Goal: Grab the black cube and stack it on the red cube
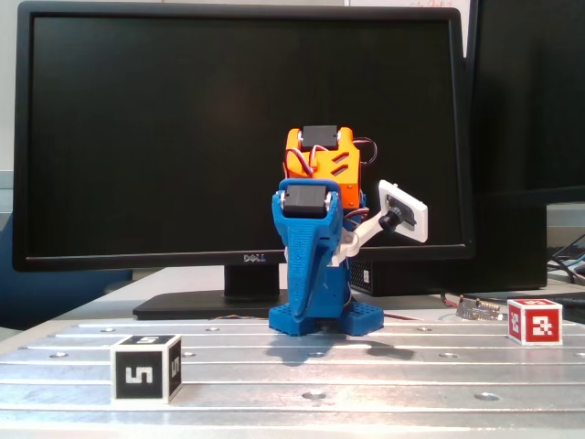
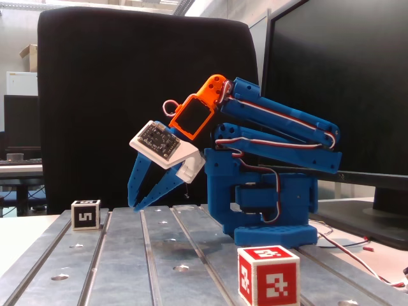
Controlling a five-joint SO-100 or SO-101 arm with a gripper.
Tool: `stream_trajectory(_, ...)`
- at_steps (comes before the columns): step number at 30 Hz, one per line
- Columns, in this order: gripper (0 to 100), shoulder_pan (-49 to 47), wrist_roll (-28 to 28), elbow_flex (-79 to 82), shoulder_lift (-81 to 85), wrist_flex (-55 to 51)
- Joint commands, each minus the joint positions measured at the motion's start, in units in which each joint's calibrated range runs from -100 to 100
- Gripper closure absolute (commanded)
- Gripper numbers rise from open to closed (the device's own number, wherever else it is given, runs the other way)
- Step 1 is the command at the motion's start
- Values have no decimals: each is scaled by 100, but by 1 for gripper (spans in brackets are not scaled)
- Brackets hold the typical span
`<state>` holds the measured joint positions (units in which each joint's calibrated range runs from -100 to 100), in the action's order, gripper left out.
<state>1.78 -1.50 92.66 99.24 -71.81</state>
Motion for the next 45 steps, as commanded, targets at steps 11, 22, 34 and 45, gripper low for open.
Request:
stream_trajectory(11, 99, 10, 2, -1709, -2104, 370)
stream_trajectory(22, 99, 84, -145, -3780, -4786, 584)
stream_trajectory(34, 99, 380, -1886, -5734, -7025, 499)
stream_trajectory(45, 99, 1162, -2696, -6485, -8353, 268)
